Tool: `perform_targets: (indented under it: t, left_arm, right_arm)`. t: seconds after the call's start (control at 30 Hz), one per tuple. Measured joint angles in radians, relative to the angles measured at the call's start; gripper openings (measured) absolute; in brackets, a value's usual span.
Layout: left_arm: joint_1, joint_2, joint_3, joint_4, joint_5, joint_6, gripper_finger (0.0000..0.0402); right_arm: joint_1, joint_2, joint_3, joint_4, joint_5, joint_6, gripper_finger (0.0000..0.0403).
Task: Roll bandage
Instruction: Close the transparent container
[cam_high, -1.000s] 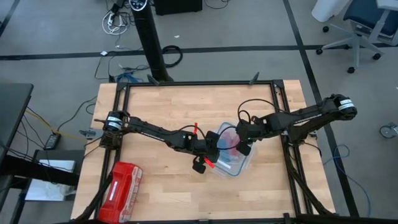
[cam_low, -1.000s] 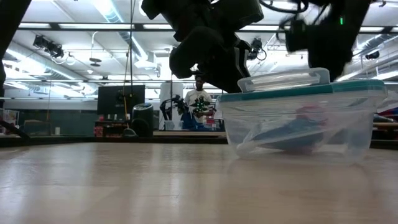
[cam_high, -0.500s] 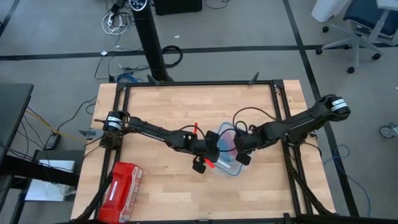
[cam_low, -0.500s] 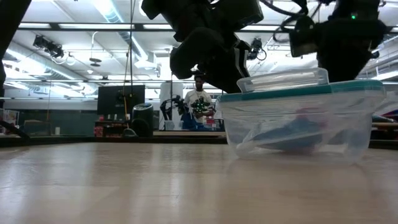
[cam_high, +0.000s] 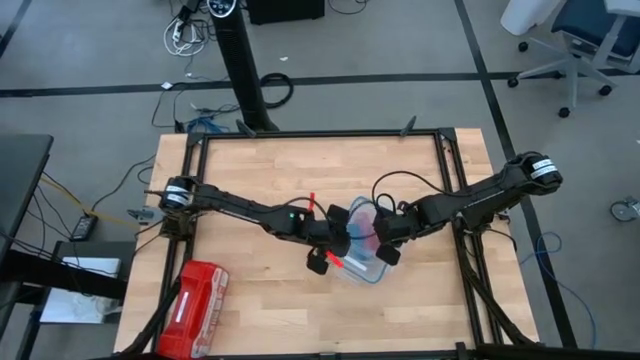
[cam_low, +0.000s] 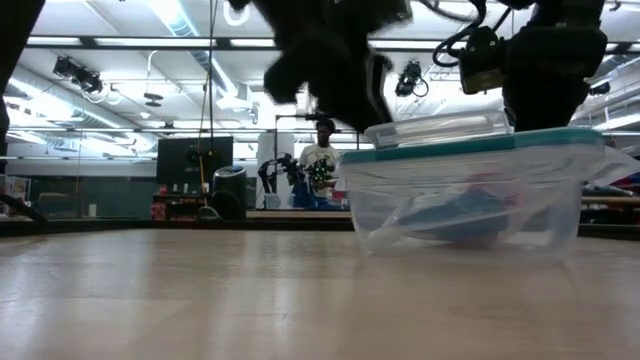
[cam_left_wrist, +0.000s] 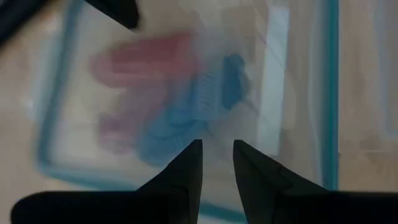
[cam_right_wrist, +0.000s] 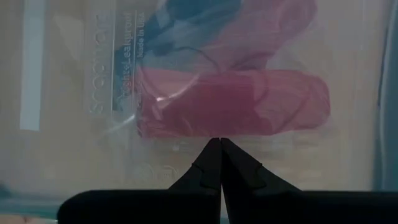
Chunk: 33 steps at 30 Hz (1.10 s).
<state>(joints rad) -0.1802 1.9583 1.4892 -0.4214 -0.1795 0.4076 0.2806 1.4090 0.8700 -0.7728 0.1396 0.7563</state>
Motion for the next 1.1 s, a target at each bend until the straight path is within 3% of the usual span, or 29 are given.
perform_targets:
  t: [0.13,0.33,0.5,0.67,0.77,1.1]
  left_arm:
    - [0.013,-0.064,0.014,-0.001,0.012,-0.030,0.0094]
    - [0.088,-0.118,-0.032,0.004,0.181,-0.122,0.0094]
    - [0.166,-0.118,-0.105,0.022,0.227,-0.152,0.0094]
    - [0.255,-0.117,-0.206,0.138,0.231,-0.182,0.0094]
    - [0.290,-0.115,-0.259,0.243,0.306,-0.219,0.0094]
    - [0.255,-0.045,-0.307,0.468,0.331,-0.283,0.0088]
  right_arm:
    - [0.001,0.000,0.000,-0.005,-0.005,0.006,0.0002]
    - [0.001,0.000,0.000,-0.007,-0.006,0.006,0.0003]
    - [0.001,-0.001,0.000,-0.007,-0.006,0.001,0.0002]
    - [0.001,-0.001,0.000,-0.006,-0.005,-0.010,0.0004]
    - [0.001,-0.001,0.000,-0.005,-0.005,-0.024,0.0003]
    - [-0.014,-0.001,-0.002,0.000,-0.003,-0.061,0.0003]
